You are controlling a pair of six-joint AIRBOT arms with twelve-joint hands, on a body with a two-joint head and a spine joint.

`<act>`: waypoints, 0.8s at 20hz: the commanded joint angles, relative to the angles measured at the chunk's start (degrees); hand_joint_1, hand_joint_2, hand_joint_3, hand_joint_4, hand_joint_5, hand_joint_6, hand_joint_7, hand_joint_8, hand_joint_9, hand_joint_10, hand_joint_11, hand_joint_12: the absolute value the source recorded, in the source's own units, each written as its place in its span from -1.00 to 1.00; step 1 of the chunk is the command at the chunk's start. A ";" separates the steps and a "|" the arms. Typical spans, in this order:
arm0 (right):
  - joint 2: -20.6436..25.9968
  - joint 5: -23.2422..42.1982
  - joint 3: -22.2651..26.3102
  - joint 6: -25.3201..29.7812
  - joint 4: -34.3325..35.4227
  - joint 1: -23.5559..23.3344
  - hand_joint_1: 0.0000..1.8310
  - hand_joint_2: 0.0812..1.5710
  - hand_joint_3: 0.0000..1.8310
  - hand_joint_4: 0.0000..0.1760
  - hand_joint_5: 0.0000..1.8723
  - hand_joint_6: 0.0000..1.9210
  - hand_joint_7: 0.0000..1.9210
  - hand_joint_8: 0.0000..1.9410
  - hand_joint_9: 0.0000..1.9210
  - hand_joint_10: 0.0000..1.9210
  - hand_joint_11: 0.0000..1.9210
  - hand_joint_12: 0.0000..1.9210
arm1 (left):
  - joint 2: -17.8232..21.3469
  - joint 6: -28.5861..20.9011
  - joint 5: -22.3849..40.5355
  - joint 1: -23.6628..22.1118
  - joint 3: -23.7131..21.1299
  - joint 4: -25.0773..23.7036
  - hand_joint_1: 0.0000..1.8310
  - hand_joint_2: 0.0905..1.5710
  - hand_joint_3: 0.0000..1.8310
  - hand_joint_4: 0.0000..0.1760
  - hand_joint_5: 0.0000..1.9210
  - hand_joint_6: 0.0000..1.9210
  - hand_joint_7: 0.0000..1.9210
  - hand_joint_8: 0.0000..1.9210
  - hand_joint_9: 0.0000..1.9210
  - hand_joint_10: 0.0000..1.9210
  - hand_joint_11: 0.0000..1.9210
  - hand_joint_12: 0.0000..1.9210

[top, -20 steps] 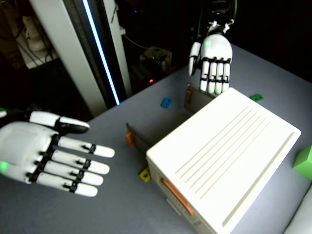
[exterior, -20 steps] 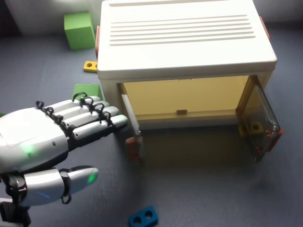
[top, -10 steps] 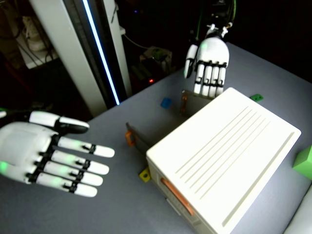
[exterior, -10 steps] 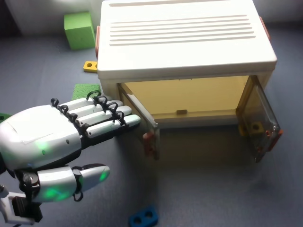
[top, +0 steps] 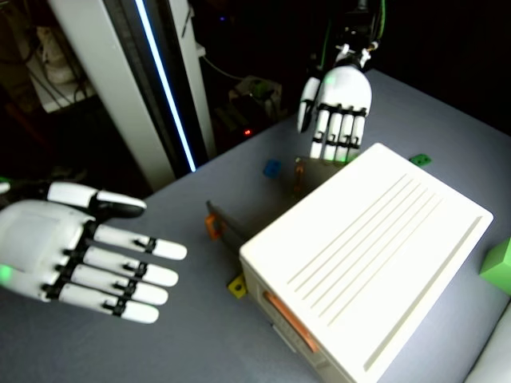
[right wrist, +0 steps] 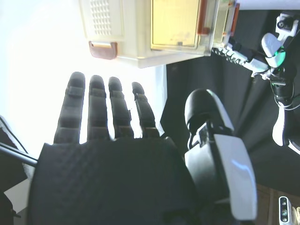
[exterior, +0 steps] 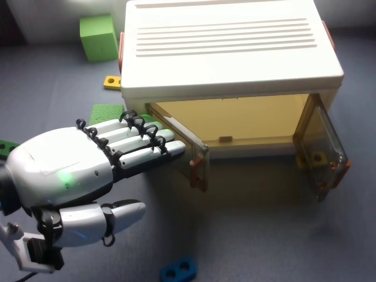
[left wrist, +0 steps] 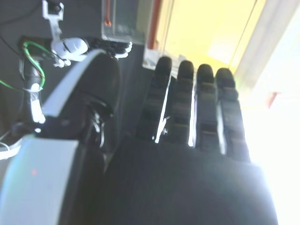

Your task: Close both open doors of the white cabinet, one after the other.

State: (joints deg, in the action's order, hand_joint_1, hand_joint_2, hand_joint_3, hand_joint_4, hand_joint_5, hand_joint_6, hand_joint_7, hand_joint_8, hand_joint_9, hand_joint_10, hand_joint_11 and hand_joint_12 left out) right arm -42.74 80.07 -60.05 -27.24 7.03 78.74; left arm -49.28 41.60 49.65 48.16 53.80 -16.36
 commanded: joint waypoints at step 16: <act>-0.08 6.71 -0.45 0.37 1.72 -0.32 -1.00 0.73 -1.00 -0.20 -0.99 -1.00 -1.00 -1.00 -1.00 -1.00 -0.97 -0.99 | -3.20 -0.63 5.83 -3.90 1.83 -0.66 -1.00 1.00 -0.82 -1.00 -0.94 -1.00 -0.97 -0.99 -0.97 -0.99 -0.94 -0.97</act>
State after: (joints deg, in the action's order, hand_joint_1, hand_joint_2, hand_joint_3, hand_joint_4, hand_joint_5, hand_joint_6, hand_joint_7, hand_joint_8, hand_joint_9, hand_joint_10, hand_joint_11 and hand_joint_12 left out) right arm -42.78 80.05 -60.18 -27.24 6.98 78.74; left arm -52.40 41.34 48.49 44.99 55.81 -17.72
